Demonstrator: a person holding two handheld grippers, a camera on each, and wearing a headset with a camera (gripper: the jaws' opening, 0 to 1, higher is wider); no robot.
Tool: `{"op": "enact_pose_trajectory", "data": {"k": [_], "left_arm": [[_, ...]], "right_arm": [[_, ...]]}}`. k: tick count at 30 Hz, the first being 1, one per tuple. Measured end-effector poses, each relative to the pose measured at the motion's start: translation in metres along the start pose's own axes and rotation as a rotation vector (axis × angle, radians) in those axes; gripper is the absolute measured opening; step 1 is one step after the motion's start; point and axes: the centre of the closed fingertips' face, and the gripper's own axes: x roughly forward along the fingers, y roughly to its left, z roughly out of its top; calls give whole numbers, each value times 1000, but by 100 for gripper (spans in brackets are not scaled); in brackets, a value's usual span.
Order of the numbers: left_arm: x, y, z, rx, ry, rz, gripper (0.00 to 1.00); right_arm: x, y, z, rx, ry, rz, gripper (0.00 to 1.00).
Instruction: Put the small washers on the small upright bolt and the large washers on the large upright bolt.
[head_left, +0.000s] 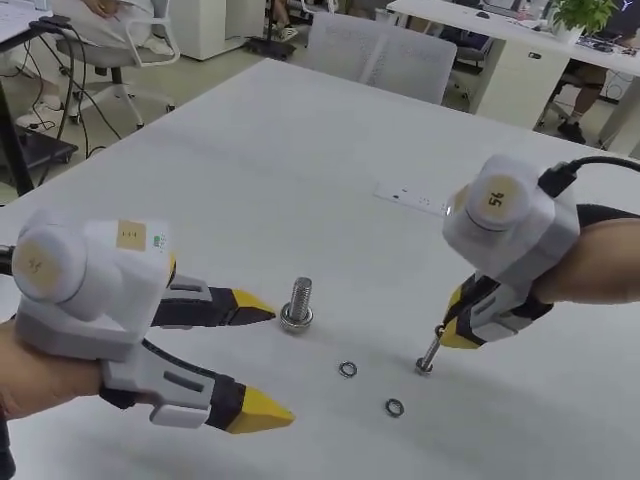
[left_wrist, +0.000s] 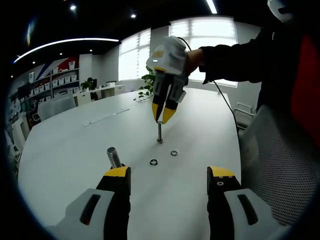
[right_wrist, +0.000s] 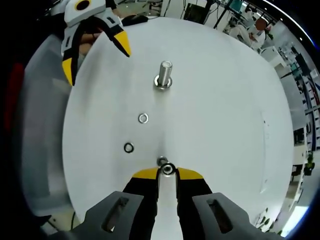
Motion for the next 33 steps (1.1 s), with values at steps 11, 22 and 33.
{"op": "enact_pose_trajectory", "data": {"k": [11, 22, 33], "left_arm": [[2, 1, -1, -5, 4, -1, 61], [3, 2, -2, -8, 6, 0, 61], [3, 2, -3, -10, 7, 3, 60]], "right_arm": [[7, 3, -2, -1, 7, 18, 13], [19, 6, -6, 11, 15, 40, 13], [39, 6, -12, 20, 27, 62, 14]]}}
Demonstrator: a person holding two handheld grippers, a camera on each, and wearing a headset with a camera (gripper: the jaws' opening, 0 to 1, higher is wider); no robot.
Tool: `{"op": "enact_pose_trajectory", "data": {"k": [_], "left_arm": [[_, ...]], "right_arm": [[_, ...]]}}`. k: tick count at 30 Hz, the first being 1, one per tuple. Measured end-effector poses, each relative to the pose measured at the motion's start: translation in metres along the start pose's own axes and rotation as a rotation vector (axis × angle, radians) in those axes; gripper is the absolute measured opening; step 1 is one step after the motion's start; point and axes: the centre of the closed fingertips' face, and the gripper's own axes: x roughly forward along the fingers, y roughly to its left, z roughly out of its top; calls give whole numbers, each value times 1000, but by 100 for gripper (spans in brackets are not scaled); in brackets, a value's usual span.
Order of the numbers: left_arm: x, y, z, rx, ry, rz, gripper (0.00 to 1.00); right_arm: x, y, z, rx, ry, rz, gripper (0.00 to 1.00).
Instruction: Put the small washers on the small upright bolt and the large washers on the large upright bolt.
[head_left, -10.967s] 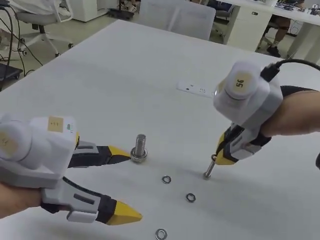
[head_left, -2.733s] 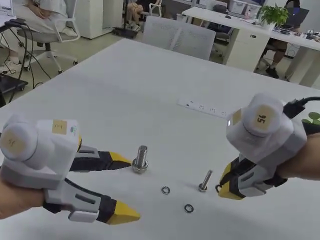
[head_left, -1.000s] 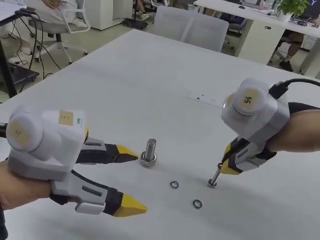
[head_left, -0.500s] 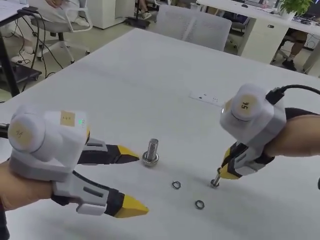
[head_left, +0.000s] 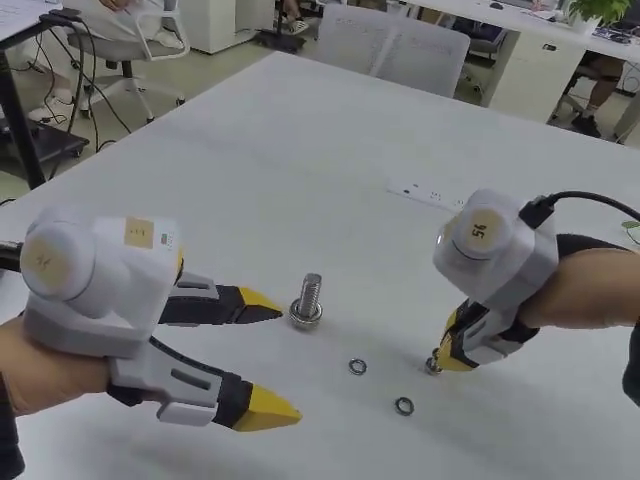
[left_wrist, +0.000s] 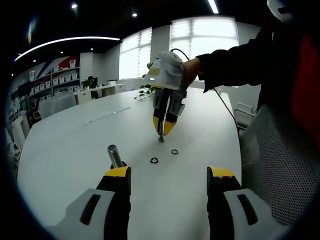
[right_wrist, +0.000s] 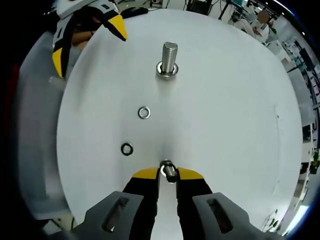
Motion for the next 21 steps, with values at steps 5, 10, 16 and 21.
{"op": "enact_pose_trajectory", "data": {"k": [5, 10, 16, 21], "left_arm": [[0, 0, 0, -1, 1, 2, 60], [-1, 1, -1, -1, 3, 4, 60], [-1, 1, -1, 0, 4, 7, 60], [-2, 1, -1, 0, 5, 7, 60]], "right_arm": [[6, 0, 0, 3, 4, 5, 14], [11, 0, 2, 2, 6, 9, 14], [13, 1, 2, 3, 6, 13, 14], [13, 1, 2, 8, 6, 17, 14]]}}
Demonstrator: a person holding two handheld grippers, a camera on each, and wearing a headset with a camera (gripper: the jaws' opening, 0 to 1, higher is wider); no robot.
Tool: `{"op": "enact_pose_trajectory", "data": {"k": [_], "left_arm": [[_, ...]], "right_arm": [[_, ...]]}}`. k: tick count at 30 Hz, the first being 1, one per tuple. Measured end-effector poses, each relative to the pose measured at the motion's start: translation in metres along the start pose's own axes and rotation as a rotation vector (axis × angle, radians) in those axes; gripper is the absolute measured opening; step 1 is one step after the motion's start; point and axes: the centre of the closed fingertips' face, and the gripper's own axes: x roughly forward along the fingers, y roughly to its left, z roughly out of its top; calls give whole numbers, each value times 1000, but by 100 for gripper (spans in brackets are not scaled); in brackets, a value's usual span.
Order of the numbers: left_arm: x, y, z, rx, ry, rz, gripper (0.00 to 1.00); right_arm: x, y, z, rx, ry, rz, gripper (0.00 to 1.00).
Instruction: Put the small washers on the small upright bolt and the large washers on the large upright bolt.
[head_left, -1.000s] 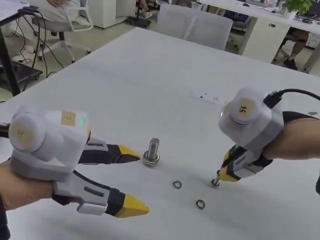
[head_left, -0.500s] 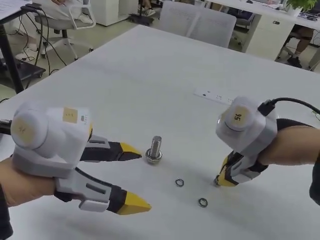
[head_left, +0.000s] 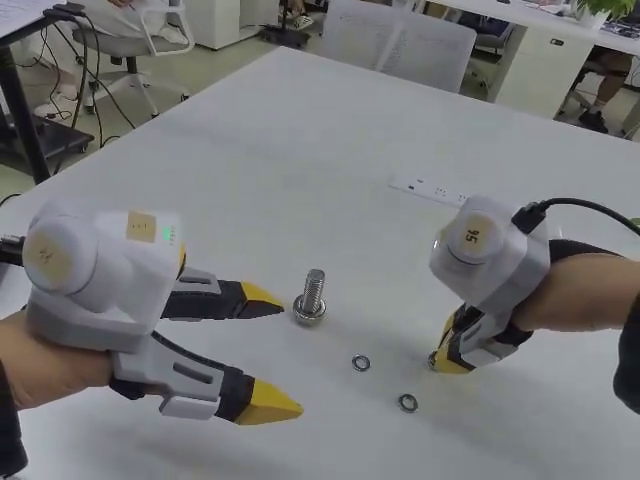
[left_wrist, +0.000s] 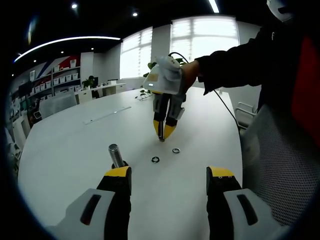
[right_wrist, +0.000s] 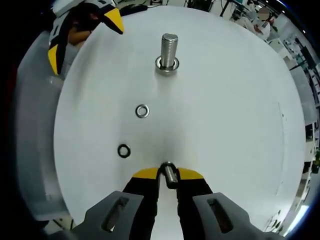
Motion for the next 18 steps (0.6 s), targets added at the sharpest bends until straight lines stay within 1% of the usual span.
{"op": "enact_pose_trajectory", "data": {"k": [3, 5, 18], "left_arm": [[0, 0, 0, 1, -1, 1, 60], [0, 0, 0, 1, 0, 0, 60], [0, -1, 0, 3, -1, -3, 60]], "right_arm": [[0, 0, 1, -3, -1, -3, 15], [1, 0, 2, -2, -3, -5, 18], [-2, 0, -4, 6, 2, -13, 19]]}}
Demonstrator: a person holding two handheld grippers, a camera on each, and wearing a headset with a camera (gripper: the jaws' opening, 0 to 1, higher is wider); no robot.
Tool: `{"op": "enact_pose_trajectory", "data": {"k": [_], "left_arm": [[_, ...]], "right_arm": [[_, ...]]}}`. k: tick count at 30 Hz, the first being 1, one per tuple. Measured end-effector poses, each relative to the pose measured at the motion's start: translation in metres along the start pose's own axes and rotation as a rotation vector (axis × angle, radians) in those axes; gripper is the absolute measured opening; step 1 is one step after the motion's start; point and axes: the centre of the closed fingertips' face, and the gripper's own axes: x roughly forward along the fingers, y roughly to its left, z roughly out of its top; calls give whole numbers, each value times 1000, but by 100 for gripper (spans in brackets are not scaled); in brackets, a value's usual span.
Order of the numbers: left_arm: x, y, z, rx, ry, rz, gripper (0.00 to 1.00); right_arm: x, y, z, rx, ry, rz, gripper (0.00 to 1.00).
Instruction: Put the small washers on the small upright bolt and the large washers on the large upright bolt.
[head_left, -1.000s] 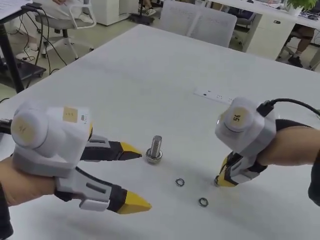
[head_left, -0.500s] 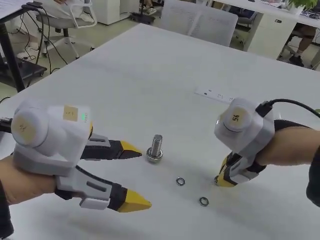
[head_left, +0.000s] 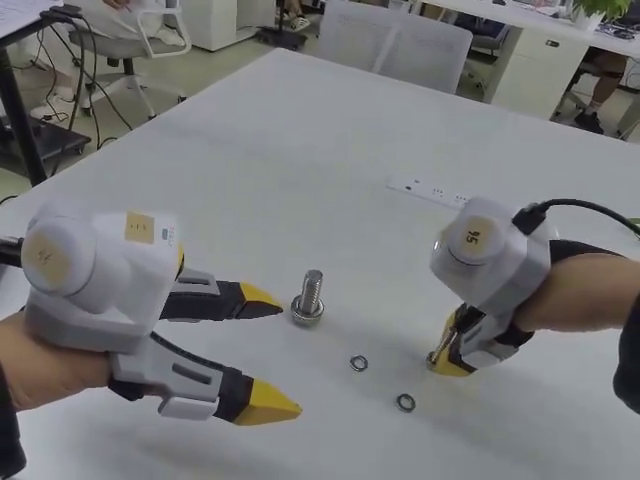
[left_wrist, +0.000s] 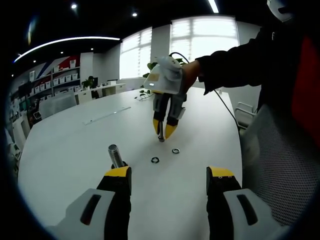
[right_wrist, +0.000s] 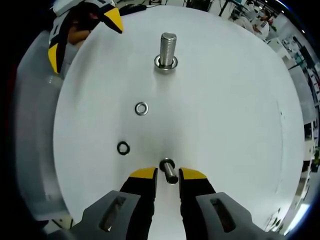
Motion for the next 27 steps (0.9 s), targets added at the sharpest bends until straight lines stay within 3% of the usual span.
{"op": "enact_pose_trajectory", "data": {"k": [15, 27], "left_arm": [[1, -1, 1, 4, 0, -2, 60], [1, -2, 1, 7, 3, -7, 59]], "right_arm": [[-10, 4, -15, 26, 7, -10, 19], [-15, 25, -17, 29, -2, -1, 19]]}}
